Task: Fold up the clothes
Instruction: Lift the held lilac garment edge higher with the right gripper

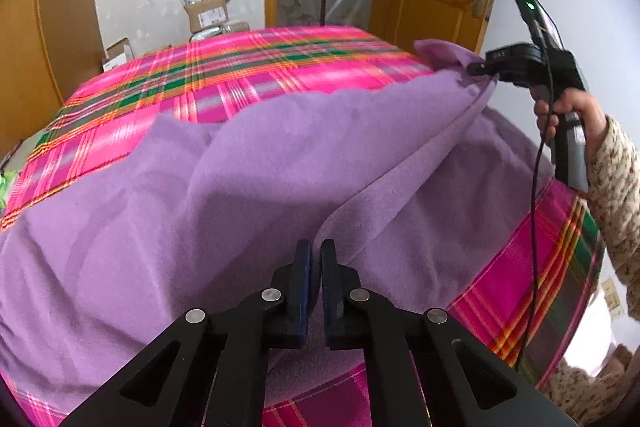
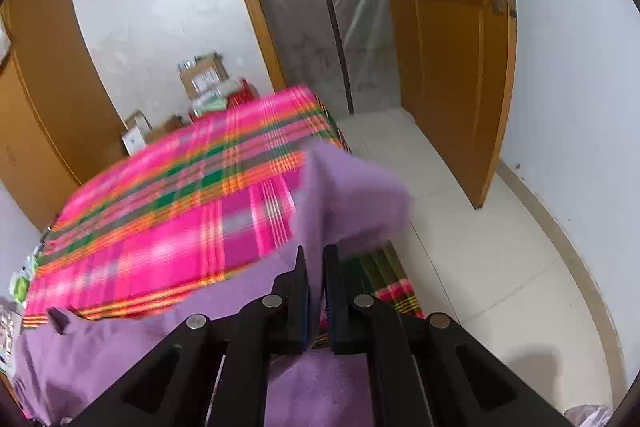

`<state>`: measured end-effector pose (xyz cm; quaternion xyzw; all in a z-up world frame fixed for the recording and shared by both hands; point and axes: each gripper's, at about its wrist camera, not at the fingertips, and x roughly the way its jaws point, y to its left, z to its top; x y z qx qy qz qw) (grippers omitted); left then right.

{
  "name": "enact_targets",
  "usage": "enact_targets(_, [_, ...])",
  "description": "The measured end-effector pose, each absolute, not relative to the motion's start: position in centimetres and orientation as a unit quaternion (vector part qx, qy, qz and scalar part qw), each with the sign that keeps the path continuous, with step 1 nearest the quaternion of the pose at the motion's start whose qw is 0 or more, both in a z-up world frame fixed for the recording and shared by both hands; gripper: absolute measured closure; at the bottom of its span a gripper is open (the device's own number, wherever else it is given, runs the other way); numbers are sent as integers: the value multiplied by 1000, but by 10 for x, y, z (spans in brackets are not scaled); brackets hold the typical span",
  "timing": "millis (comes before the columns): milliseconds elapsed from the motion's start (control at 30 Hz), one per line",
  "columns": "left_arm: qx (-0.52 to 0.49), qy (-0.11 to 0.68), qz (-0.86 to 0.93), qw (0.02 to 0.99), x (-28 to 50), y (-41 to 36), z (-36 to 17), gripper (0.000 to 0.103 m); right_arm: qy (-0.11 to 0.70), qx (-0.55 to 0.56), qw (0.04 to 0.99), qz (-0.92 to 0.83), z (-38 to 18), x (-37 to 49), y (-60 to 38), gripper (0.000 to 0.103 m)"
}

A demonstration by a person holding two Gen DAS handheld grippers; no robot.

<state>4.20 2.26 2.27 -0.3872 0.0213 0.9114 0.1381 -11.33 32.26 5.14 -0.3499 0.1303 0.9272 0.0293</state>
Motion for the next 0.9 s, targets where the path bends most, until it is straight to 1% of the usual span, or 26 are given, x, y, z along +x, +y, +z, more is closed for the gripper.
enact_targets(267, [-344,21,928,141,60,23,50,98,127,-289,33,948,91,-76,332,97])
enact_targets(433, [-332,28,931,152,71,29,59,98,127,-272,44,953,99,-50,343,97])
enact_targets(567, [-341,37,926,156,77,38,52,98,129,-282,54,949,86,-34,354,97])
enact_targets(733, [-367,49,916,155,77,45,33,98,146,-319,61,934,50,-20,368,97])
enact_targets(900, [-382,53,909,155,82,49,21,98,181,-335,64,922,21,-5,382,97])
